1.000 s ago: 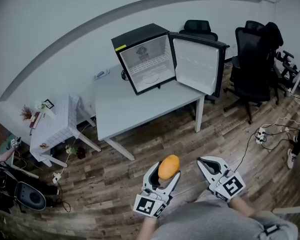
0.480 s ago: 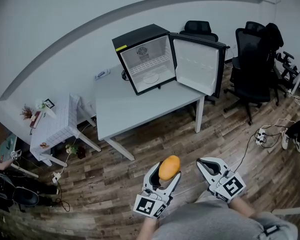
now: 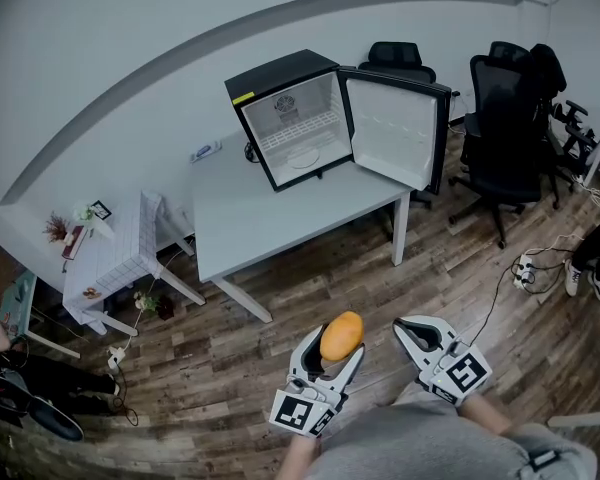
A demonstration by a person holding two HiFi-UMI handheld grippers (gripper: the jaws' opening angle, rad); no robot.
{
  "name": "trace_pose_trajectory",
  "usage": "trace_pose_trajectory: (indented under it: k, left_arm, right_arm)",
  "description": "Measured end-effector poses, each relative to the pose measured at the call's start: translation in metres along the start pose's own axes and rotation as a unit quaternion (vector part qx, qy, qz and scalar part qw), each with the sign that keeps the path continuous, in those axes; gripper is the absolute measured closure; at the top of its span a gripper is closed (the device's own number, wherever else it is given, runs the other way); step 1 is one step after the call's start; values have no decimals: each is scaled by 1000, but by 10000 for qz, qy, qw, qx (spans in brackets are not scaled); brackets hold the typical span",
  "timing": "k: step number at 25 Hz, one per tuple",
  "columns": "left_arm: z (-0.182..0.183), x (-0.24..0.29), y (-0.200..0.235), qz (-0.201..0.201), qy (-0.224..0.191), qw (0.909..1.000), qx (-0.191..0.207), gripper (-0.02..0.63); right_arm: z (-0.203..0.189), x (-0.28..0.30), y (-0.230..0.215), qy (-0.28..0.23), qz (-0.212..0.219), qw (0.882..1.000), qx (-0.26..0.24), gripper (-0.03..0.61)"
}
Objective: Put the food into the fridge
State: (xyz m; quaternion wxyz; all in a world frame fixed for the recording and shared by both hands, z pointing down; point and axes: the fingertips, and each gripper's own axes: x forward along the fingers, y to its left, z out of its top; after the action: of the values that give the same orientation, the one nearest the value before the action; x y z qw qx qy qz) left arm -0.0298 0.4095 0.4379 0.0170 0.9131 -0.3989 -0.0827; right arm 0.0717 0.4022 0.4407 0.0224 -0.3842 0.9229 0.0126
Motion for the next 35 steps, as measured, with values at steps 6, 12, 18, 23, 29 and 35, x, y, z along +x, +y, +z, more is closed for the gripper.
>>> trace_pose_trajectory:
  k: [6, 12, 18, 23, 29, 35]
  left_arm:
    - [1, -4, 2, -23, -1, 10000, -60, 296]
    - [-1, -8, 4, -46, 11, 10000, -82, 296]
    - [-6, -4, 8, -36, 8, 9998, -190, 296]
    - [-8, 8, 16, -19, 13, 9997, -228, 296]
    - [-10, 42, 37, 63, 25, 9996, -267, 296]
    - [2, 96, 62, 75, -101, 9997, -202, 296]
  right_arm:
    - [0, 2, 2, 43, -29, 10000, 41, 566]
    - [-3, 6, 7, 66, 0, 10000, 47, 565]
    - [-9, 8, 7, 174, 51, 9998, 37, 565]
    - [-13, 18, -8, 245, 45, 9997, 36, 566]
    - [-10, 43, -40, 201, 108, 9997, 80, 566]
    - [4, 80, -95, 46, 209, 9998, -45, 566]
